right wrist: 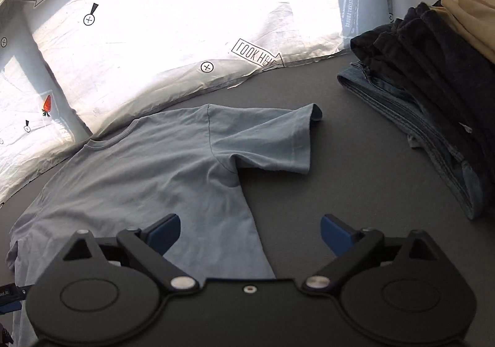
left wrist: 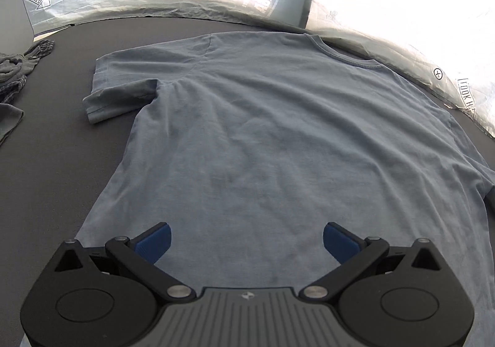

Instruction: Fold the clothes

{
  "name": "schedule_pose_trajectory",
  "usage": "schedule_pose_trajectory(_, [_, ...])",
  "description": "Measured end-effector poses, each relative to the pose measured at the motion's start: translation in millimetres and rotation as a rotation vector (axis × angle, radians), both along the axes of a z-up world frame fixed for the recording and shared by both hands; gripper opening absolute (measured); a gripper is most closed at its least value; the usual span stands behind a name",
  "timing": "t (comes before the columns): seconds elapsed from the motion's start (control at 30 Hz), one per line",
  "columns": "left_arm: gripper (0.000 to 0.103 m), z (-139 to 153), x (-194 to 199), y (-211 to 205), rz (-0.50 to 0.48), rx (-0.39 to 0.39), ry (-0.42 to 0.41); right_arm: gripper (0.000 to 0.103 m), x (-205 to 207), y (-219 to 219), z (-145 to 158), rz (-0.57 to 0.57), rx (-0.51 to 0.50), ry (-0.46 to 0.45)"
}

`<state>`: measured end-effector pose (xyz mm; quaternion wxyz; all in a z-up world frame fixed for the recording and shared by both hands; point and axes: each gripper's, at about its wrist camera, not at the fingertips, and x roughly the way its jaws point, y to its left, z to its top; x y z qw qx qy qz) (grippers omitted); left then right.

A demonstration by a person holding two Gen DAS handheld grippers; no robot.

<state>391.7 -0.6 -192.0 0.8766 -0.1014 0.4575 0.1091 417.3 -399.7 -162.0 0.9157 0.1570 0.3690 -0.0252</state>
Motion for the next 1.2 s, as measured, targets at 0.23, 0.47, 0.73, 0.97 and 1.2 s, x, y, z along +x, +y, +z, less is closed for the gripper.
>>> schedule_pose_trajectory(0.23, [0.103,13,-73,69,0.095,0.019,-0.010,0.103,-29,78,-1,0.095,0.064,0.008])
schedule_pose_trajectory(0.47, [0.103,19,-101,133,0.112,-0.008,-0.033,0.103,-25,165,-5,0.177,0.167,0.069])
schedule_pose_trajectory(0.73, [0.103,14,-79,209,0.129,-0.070,-0.052,0.098,18,266,-31,0.160,0.740,0.250])
schedule_pose_trajectory(0.97, [0.103,4,-22,250,0.076,-0.111,-0.038,0.056,67,368,-59,0.084,0.989,0.414])
schedule_pose_trajectory(1.2, [0.103,-7,48,279,0.071,-0.186,-0.004,0.044,112,427,-91,-0.031,1.051,0.530])
